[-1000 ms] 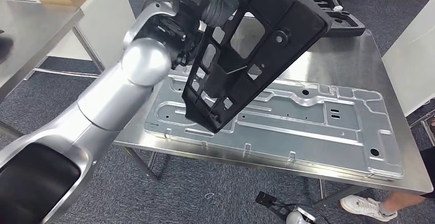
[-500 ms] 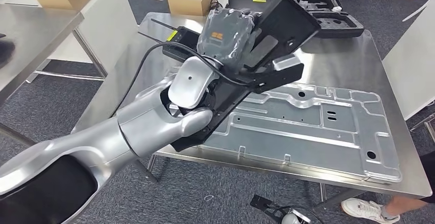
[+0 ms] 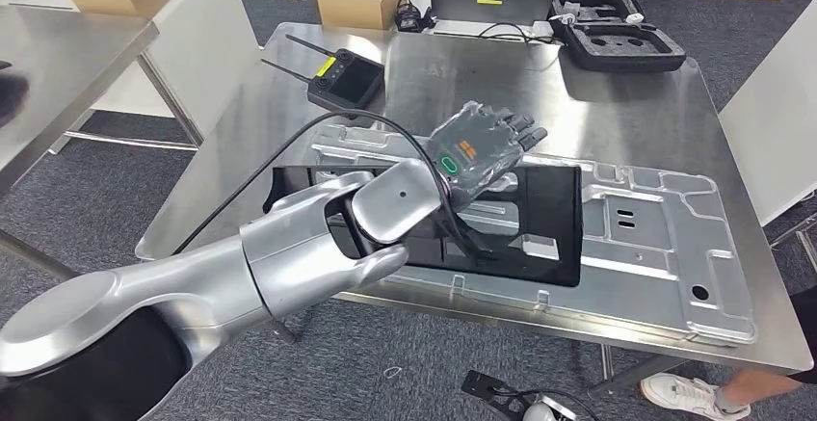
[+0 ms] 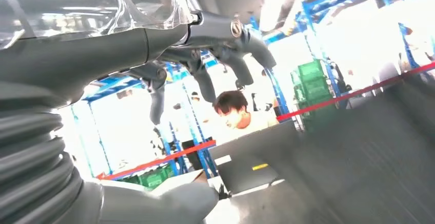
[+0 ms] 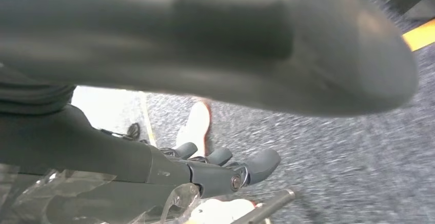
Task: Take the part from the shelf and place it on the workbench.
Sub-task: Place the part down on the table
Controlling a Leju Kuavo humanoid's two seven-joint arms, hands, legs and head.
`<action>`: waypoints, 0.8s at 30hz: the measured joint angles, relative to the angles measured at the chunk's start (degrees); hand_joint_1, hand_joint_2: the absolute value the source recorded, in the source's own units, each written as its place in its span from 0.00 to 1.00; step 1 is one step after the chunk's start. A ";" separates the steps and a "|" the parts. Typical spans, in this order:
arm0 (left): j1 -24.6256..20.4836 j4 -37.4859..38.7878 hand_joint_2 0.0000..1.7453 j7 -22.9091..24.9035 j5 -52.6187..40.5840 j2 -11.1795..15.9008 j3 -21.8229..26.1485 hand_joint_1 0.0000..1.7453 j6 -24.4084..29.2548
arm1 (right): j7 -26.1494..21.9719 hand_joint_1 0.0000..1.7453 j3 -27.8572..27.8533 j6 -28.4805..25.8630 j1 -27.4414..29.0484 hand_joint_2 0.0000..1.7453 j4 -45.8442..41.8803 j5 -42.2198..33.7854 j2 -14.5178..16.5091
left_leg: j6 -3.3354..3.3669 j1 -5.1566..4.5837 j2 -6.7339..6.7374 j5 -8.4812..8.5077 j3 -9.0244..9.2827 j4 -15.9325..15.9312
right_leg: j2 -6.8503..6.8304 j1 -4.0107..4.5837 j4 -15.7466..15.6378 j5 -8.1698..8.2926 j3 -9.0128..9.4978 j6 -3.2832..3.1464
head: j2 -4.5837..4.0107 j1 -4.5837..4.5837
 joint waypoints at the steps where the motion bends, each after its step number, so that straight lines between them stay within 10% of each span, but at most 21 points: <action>1: 0.22 -0.30 1.00 -0.60 -0.38 -0.28 -0.33 0.00 -0.49 | -0.03 0.00 0.05 -0.04 -0.03 0.00 0.00 -0.02 0.08 | 0.01 0.24 0.07 0.43 0.52 -0.76 | 0.02 0.09 1.01 -0.79 -0.35 0.21 | 0.00 0.03; 6: 3.02 -1.76 1.00 -2.45 -2.43 -1.07 -1.67 0.00 -1.02 | -0.06 0.00 0.24 -0.13 0.06 0.00 0.00 0.01 0.11 | -0.09 0.52 0.05 0.73 1.35 -1.49 | -0.01 -0.09 15.47 -6.92 -7.04 1.12 | 0.00 0.37; 11: 4.10 -2.95 1.00 -3.32 -4.25 -1.28 -2.81 0.00 -3.14 | -0.03 0.00 0.25 -0.13 0.10 0.00 0.00 0.12 0.04 | -1.23 0.59 -0.15 -0.51 1.13 0.11 | -0.11 -0.23 0.56 0.18 0.24 1.25 | 0.00 0.39; 17: 5.88 -4.70 1.00 -2.74 -6.33 -1.55 -3.88 0.00 -4.45 | -0.02 0.00 0.25 -0.12 0.33 0.00 0.02 0.33 0.26 | -2.74 0.73 -0.15 -3.42 -0.83 4.51 | 0.10 -0.34 -0.41 0.41 0.64 -0.90 | 0.00 0.18; 21: 6.95 -5.39 0.00 0.30 -4.53 -1.54 -3.61 0.00 0.85 | -0.08 0.00 0.25 -0.24 0.61 0.00 0.02 0.13 0.27 | -3.74 1.35 -0.14 -9.43 -7.45 18.91 | 0.10 -0.35 -0.39 0.37 0.60 -1.23 | 0.00 0.03; 24: 7.25 -5.72 0.00 0.85 -0.07 -1.54 -3.18 0.00 1.46 | -0.14 0.00 0.25 -0.55 0.78 0.00 0.02 -0.25 0.33 | -3.04 1.30 -0.17 -5.48 -4.53 12.46 | 0.20 -0.24 -0.40 0.37 0.67 -1.22 | 0.00 0.02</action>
